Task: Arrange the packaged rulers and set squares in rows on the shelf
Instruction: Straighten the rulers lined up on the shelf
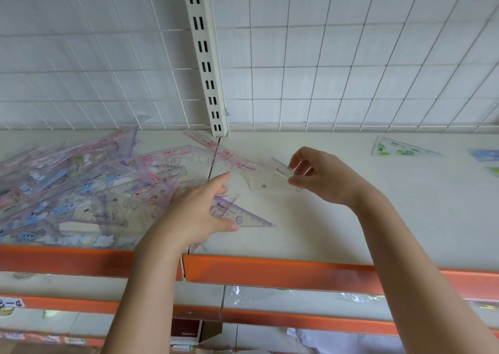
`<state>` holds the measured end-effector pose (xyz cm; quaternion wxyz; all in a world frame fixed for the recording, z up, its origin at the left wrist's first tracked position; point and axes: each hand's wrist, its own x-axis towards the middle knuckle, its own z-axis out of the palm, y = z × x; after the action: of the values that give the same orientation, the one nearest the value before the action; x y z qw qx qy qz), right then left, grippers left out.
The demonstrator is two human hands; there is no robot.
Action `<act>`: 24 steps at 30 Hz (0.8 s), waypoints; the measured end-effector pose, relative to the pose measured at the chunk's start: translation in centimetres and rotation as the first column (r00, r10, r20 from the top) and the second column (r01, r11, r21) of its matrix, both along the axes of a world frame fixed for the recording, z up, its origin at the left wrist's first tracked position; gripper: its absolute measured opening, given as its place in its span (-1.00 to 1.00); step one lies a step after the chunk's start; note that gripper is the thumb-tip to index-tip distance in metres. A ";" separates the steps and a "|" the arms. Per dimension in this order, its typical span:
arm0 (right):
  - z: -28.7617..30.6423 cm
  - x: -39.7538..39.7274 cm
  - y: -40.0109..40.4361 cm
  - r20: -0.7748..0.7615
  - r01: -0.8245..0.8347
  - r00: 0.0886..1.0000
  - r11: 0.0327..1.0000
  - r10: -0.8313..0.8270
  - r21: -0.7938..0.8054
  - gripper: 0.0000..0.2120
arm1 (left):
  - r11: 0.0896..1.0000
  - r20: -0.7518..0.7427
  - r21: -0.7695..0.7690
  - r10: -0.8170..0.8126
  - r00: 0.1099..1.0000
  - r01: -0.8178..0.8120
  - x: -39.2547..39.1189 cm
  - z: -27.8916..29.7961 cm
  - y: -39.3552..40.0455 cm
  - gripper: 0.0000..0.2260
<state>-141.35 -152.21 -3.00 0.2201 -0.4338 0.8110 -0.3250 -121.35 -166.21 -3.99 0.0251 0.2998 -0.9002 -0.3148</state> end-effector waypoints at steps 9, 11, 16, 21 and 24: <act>-1.0 1.3 0.3 0.040 0.037 0.999 0.997 -0.034 -0.070 -0.87 | 0.997 -0.199 -0.057 -0.066 0.978 0.056 -0.1 -0.7 -0.6 -0.24; -1.0 1.5 0.3 0.046 0.045 0.998 0.996 -0.042 -0.073 -0.87 | 0.995 -0.184 -0.077 -0.071 0.980 0.057 -0.3 -0.7 -0.7 -0.25; -1.0 1.8 0.5 -0.009 0.048 0.999 0.999 -0.049 -0.025 -0.84 | 0.972 -0.047 -0.221 -0.090 0.995 0.078 -1.1 -0.3 -1.0 -0.39; -1.0 2.0 0.8 -0.018 0.070 0.997 0.997 -0.070 -0.016 -0.84 | 0.908 0.022 -0.388 -0.163 0.986 0.159 -1.8 0.4 -1.5 -0.66; -1.1 2.1 1.0 -0.032 0.092 0.995 0.995 -0.093 -0.021 -0.85 | 0.966 -0.098 -0.202 -0.186 0.978 0.163 -2.0 0.3 -1.7 -0.77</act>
<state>-139.23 -151.18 -4.15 0.1872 -0.4031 0.8305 -0.3357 -123.34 -167.89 -3.67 0.0786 0.1965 -0.9464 -0.2440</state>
